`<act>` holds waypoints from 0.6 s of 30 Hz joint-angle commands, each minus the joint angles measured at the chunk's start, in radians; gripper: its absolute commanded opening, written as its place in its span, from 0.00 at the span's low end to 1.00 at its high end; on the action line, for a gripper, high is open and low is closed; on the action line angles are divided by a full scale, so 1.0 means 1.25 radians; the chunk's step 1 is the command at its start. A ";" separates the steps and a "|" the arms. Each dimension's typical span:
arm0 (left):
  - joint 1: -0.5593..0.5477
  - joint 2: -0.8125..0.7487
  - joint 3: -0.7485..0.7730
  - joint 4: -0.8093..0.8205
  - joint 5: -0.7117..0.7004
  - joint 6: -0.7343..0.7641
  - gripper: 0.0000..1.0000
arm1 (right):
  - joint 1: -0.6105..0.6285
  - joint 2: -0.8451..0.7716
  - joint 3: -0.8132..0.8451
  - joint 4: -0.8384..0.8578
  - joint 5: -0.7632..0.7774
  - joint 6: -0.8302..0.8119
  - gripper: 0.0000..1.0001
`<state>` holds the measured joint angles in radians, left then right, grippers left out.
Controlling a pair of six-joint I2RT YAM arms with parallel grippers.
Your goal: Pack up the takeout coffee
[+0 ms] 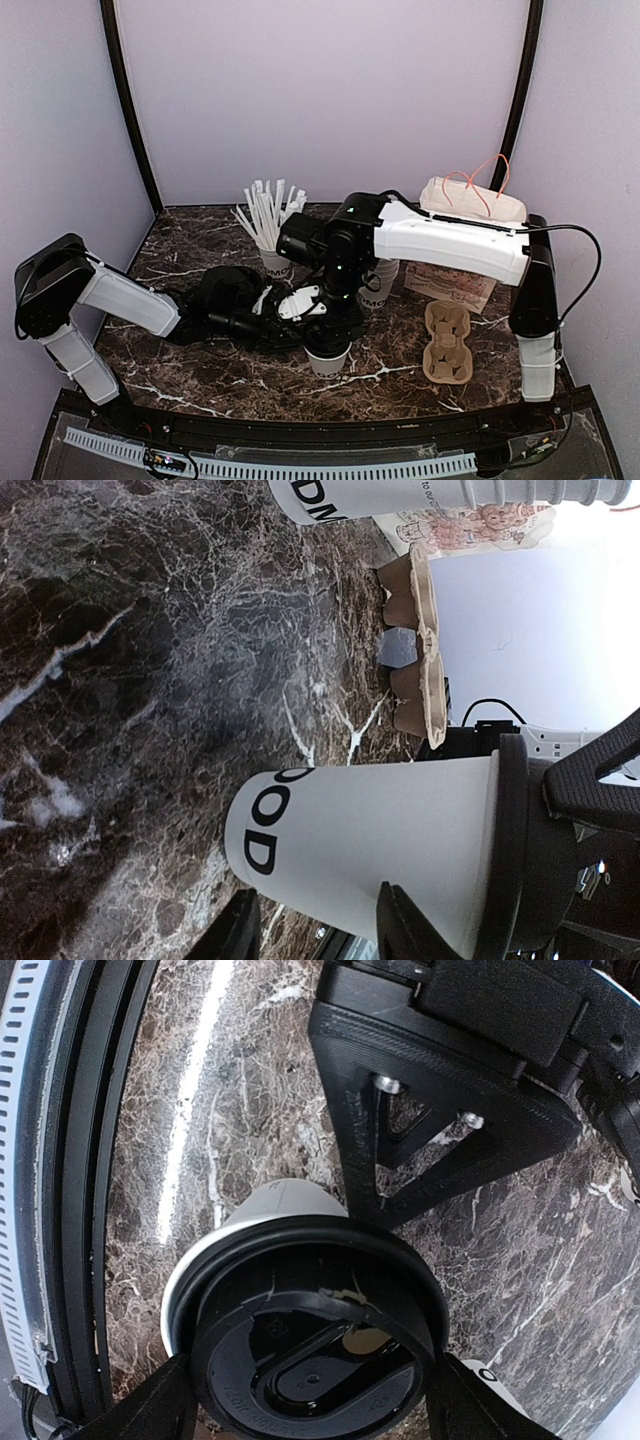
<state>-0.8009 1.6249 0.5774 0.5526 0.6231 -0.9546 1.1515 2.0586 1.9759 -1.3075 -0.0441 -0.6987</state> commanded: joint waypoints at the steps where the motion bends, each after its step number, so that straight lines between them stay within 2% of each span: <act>1: -0.004 -0.001 0.014 0.003 0.004 0.002 0.43 | 0.007 -0.023 -0.014 -0.017 -0.009 -0.001 0.78; 18: -0.004 0.012 0.022 -0.007 0.000 0.007 0.43 | 0.011 -0.049 -0.029 -0.035 -0.029 -0.008 0.79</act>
<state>-0.8009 1.6352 0.5884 0.5488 0.6209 -0.9543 1.1519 2.0483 1.9553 -1.3121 -0.0578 -0.6998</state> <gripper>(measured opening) 0.428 0.787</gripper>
